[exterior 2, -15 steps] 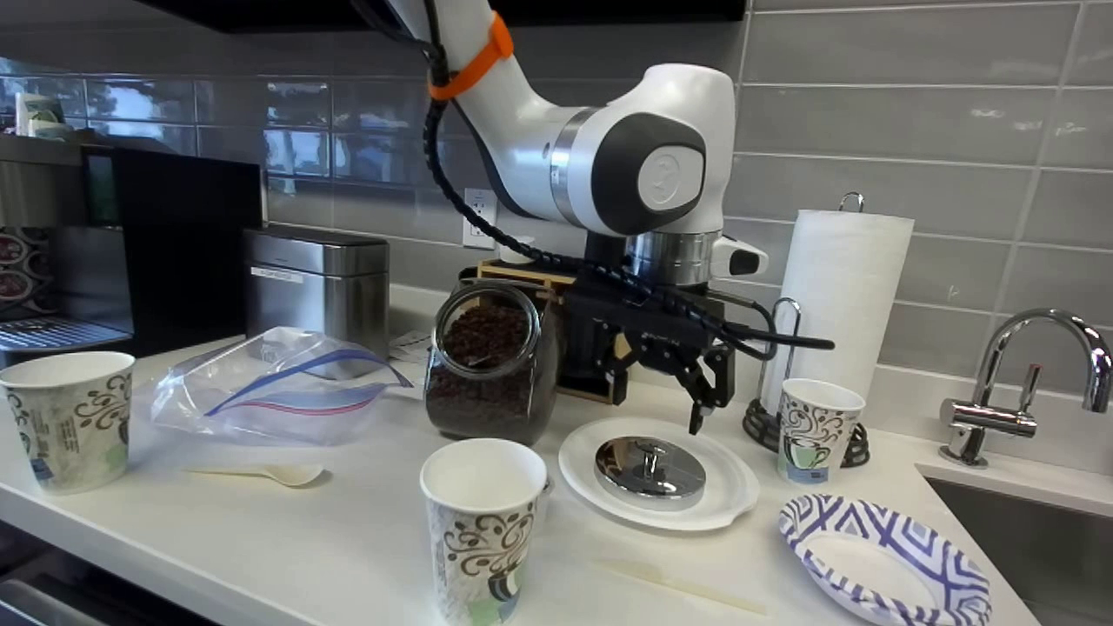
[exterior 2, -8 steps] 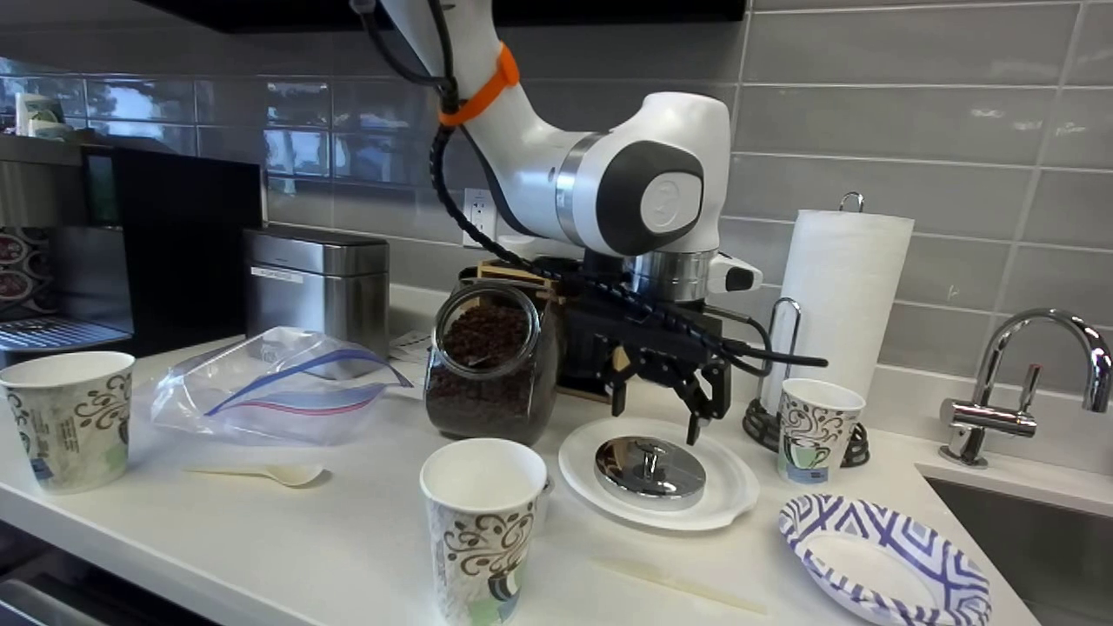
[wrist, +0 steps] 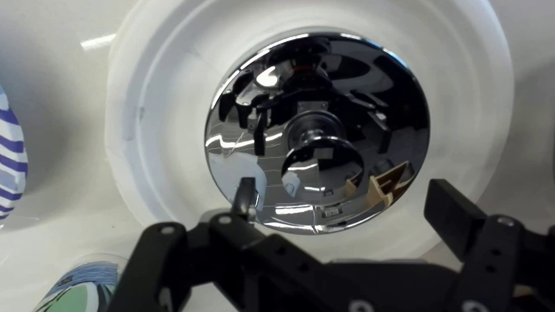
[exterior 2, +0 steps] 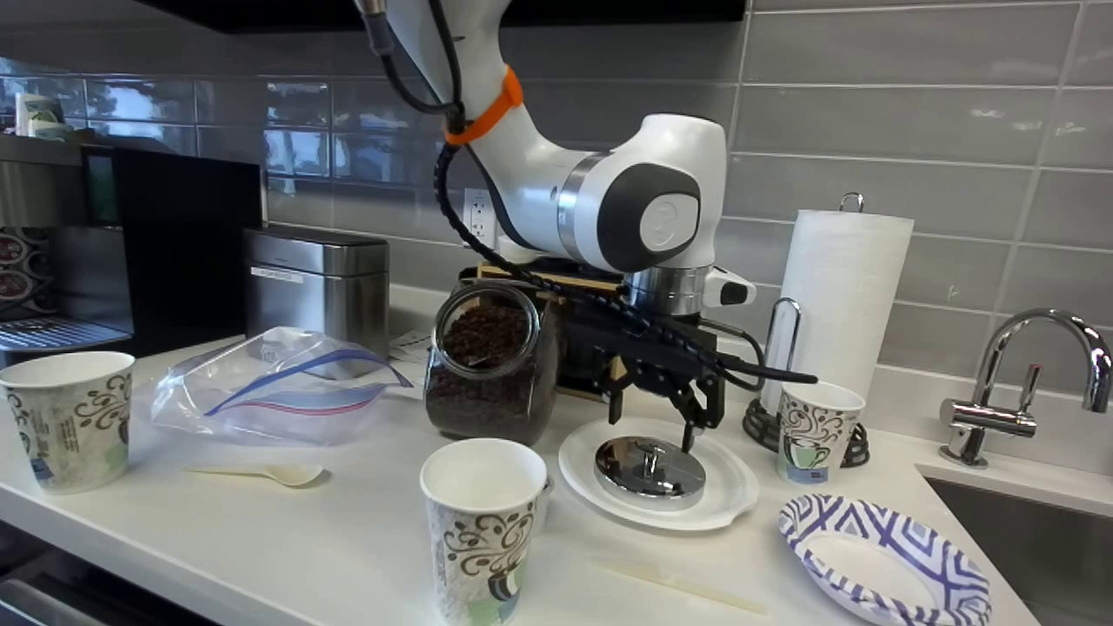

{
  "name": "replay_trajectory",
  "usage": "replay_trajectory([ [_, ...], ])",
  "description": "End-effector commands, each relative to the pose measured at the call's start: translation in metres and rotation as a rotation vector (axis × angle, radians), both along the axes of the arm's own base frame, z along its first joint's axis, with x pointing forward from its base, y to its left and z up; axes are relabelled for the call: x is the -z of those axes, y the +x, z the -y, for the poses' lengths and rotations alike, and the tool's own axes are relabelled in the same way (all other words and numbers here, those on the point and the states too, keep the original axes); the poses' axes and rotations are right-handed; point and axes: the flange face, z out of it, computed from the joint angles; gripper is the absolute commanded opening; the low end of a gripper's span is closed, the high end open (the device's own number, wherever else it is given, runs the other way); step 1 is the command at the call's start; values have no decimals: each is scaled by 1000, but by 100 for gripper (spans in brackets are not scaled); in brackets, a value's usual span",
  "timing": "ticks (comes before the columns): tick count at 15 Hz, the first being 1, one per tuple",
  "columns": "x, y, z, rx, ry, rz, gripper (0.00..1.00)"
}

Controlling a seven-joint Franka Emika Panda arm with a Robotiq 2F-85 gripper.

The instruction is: Put the lid on the jar

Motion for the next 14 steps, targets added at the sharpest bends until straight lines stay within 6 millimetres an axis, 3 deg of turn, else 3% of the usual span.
replay_trajectory([
  [1,8,6,-1,-15,-7,-17,100],
  [14,17,5,2,-68,-40,-61,98],
])
